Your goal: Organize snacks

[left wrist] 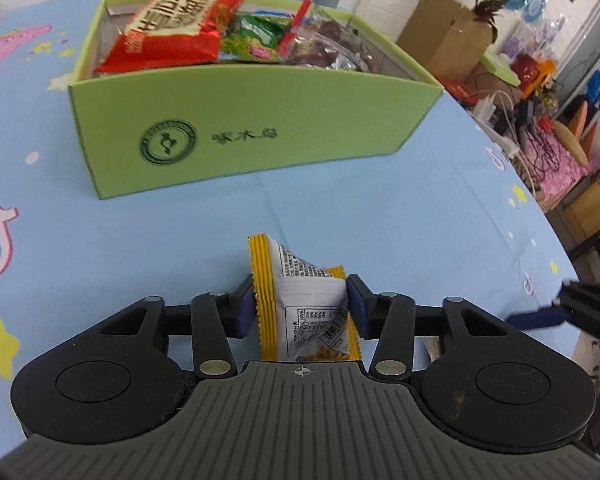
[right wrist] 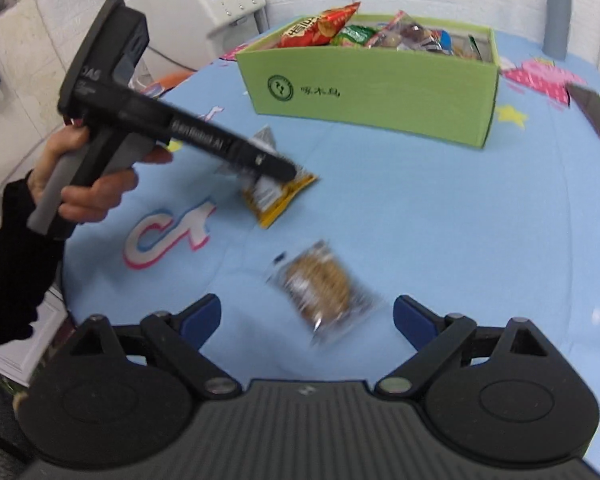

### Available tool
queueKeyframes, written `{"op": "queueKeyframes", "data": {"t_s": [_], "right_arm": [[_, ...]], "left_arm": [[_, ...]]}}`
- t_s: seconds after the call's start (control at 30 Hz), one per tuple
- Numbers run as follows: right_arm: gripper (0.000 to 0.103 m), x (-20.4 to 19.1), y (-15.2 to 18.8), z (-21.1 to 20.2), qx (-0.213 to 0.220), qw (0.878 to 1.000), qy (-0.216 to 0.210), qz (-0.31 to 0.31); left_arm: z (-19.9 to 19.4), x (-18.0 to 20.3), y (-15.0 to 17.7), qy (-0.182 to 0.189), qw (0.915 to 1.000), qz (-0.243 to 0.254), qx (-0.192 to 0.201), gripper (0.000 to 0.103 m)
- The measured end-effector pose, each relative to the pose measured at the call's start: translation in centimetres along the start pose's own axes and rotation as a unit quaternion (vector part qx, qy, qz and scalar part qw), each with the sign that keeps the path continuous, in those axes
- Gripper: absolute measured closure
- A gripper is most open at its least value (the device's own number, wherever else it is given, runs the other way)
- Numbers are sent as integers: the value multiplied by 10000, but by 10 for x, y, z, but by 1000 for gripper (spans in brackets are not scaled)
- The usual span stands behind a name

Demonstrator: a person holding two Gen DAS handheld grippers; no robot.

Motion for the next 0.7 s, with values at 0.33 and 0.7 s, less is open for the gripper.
{"op": "queueKeyframes", "data": {"t_s": [0.33, 0.7], "right_arm": [[9, -18, 17, 2, 768, 9954, 417, 388], [14, -14, 25, 16, 1080, 9907, 829, -44]], "left_arm": [[-55, 29, -10, 478, 9972, -19, 582, 58], [6, 87, 48, 1302, 9893, -227, -610, 87]]}}
Point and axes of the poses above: each gripper's, at about its wrist camera, not at the fingertips, and z roughly the way its jaws point, x to its right, y to its underside, the point moved 7 cm from there along z, roughly the way its jaws point, and after that the axes turned 15 degrees about x, right-handed, at the moved point
